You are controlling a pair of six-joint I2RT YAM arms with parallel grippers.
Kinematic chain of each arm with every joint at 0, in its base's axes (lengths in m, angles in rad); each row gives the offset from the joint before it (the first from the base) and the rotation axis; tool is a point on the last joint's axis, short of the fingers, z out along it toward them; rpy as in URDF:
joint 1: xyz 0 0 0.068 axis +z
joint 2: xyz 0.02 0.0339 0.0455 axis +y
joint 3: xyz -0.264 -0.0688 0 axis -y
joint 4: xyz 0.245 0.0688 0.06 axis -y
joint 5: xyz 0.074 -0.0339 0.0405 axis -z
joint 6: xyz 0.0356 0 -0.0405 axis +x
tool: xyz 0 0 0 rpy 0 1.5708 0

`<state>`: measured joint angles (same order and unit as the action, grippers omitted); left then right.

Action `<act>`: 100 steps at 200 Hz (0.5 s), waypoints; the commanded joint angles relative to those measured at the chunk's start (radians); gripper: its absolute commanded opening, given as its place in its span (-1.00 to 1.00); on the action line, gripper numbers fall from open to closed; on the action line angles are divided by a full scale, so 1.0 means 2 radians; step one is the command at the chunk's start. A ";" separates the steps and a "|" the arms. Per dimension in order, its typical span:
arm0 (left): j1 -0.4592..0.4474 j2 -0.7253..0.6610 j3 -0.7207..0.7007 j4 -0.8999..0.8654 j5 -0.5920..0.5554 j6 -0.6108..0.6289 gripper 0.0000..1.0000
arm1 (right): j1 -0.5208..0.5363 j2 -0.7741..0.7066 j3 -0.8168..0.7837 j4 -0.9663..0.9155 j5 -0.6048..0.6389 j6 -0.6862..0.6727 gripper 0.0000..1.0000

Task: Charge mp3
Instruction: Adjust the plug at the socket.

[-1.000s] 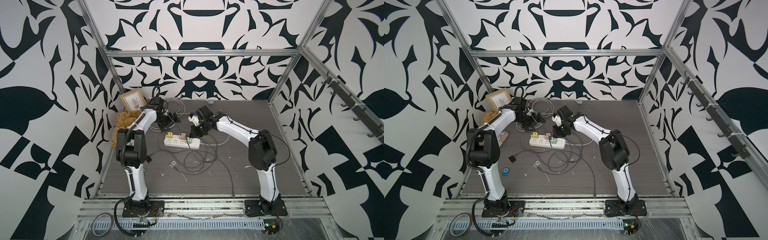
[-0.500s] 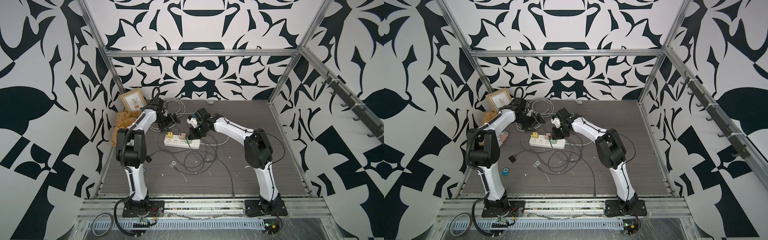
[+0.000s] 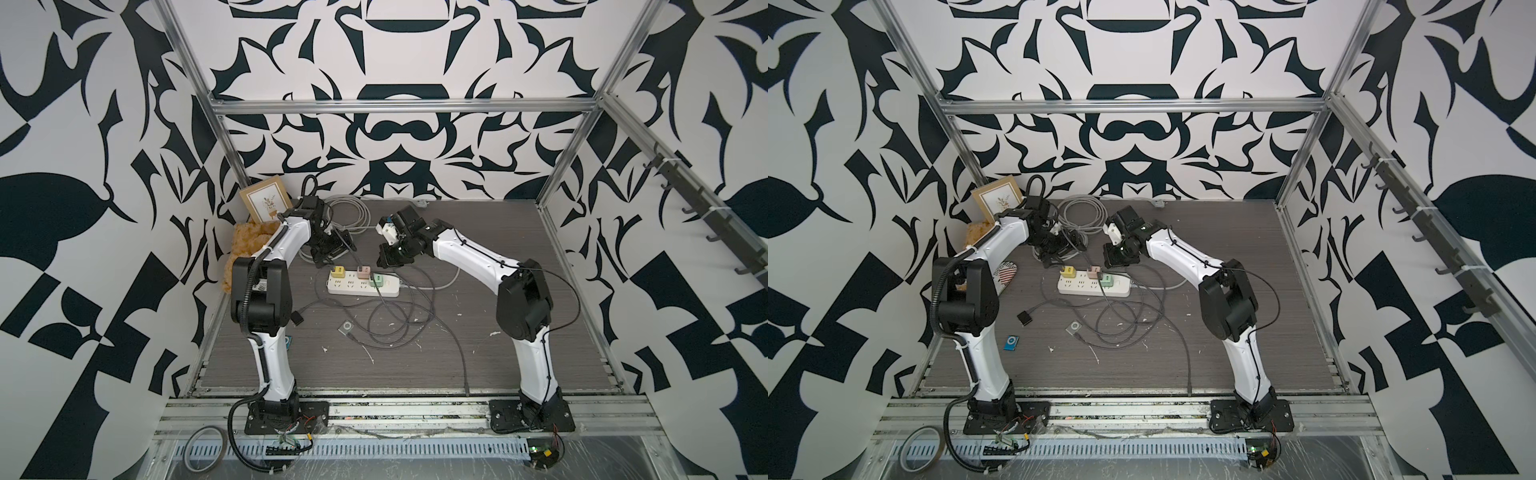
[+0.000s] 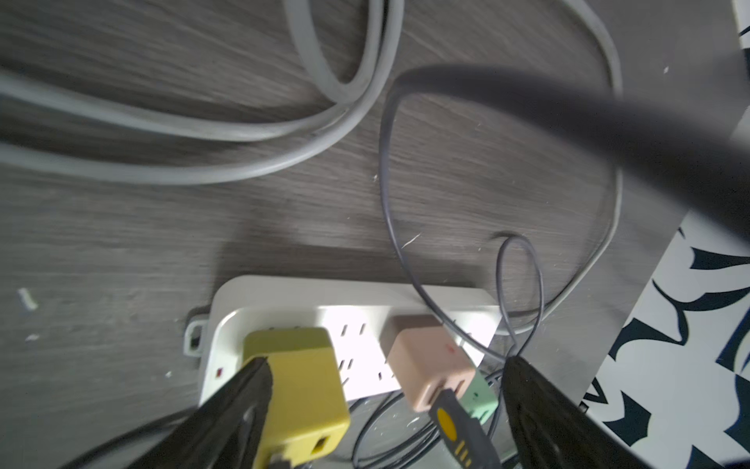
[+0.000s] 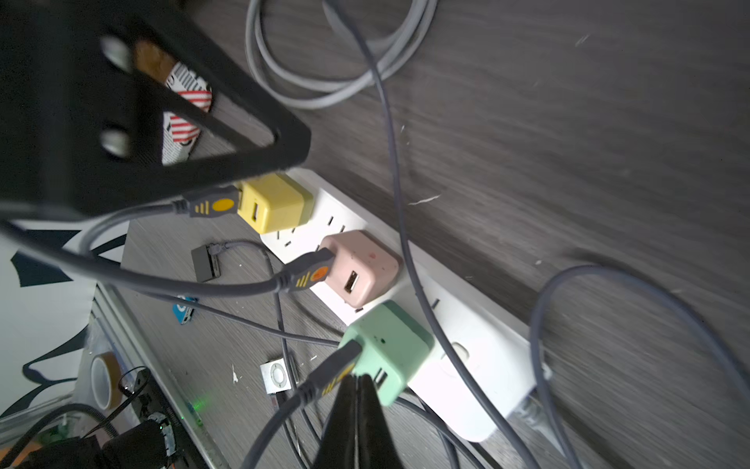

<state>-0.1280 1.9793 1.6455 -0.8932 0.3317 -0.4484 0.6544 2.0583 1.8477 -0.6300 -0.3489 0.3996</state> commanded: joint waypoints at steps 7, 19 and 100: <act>0.007 -0.020 0.026 -0.083 -0.056 0.038 0.88 | -0.024 -0.082 -0.013 0.017 0.078 -0.005 -0.37; 0.006 -0.017 0.035 -0.089 -0.071 0.044 0.88 | -0.032 -0.102 -0.035 0.031 0.091 -0.015 -0.24; 0.009 0.021 0.097 -0.225 -0.256 0.147 0.76 | -0.112 -0.217 -0.156 0.012 0.138 -0.055 0.25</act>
<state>-0.1188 2.0029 1.8511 -1.1858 -0.0200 -0.2440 0.4606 1.7107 1.5871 -0.5686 -0.1448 0.3317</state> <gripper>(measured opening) 0.893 0.613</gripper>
